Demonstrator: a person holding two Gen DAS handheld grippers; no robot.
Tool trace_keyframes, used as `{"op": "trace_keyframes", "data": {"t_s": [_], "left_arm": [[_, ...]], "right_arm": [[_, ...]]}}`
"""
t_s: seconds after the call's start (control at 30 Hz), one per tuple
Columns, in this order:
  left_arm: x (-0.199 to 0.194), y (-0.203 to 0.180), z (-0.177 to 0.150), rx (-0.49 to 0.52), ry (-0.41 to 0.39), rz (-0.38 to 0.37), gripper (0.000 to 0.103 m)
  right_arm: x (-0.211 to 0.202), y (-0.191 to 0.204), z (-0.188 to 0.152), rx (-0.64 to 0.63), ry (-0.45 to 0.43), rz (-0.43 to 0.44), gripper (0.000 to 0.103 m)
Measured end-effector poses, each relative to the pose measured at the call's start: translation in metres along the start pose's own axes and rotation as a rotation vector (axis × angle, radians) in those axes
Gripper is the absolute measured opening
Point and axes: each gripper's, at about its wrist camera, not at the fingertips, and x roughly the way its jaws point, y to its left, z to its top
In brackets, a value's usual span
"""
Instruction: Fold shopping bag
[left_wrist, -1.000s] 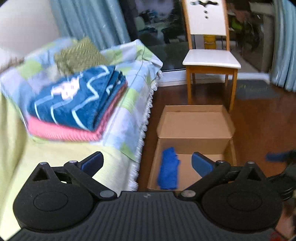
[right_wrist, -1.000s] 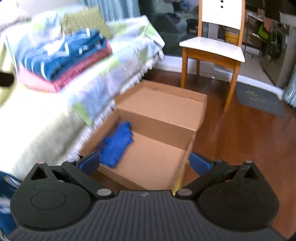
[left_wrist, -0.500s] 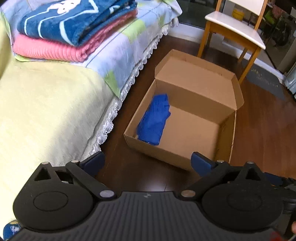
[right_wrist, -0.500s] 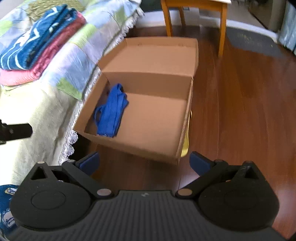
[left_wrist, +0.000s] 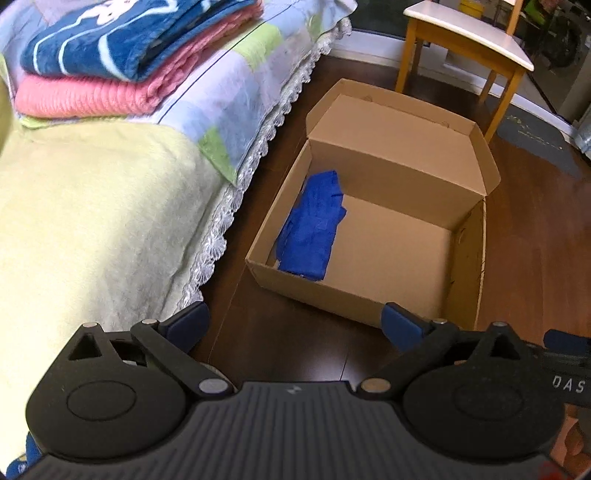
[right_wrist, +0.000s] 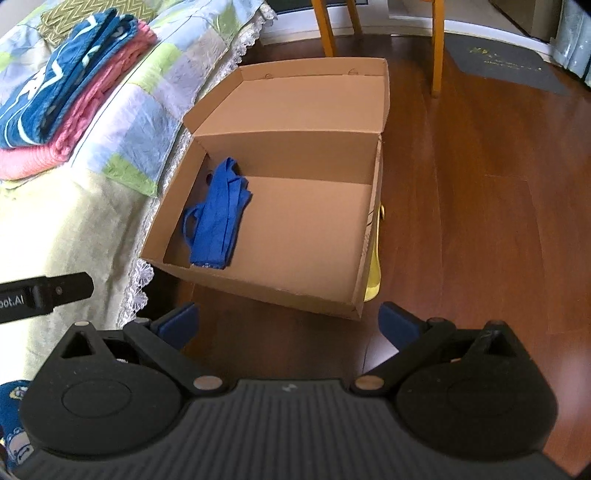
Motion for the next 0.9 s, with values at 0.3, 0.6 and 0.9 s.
{"op": "trace_keyframes", "data": {"t_s": [0.3, 0.6, 0.9], "left_arm": [[-0.004, 0.007, 0.001, 0.017, -0.024, 0.001, 0.101], [-0.003, 0.023, 0.005, -0.004, -0.025, 0.03, 0.101], [0.007, 0.022, 0.009, 0.033, -0.004, 0.063, 0.101]], "right_arm": [[0.016, 0.006, 0.014, -0.037, -0.01, -0.045, 0.102], [0.03, 0.023, 0.027, -0.052, 0.004, -0.066, 0.102], [0.035, 0.029, 0.035, -0.054, -0.009, -0.077, 0.102]]}}
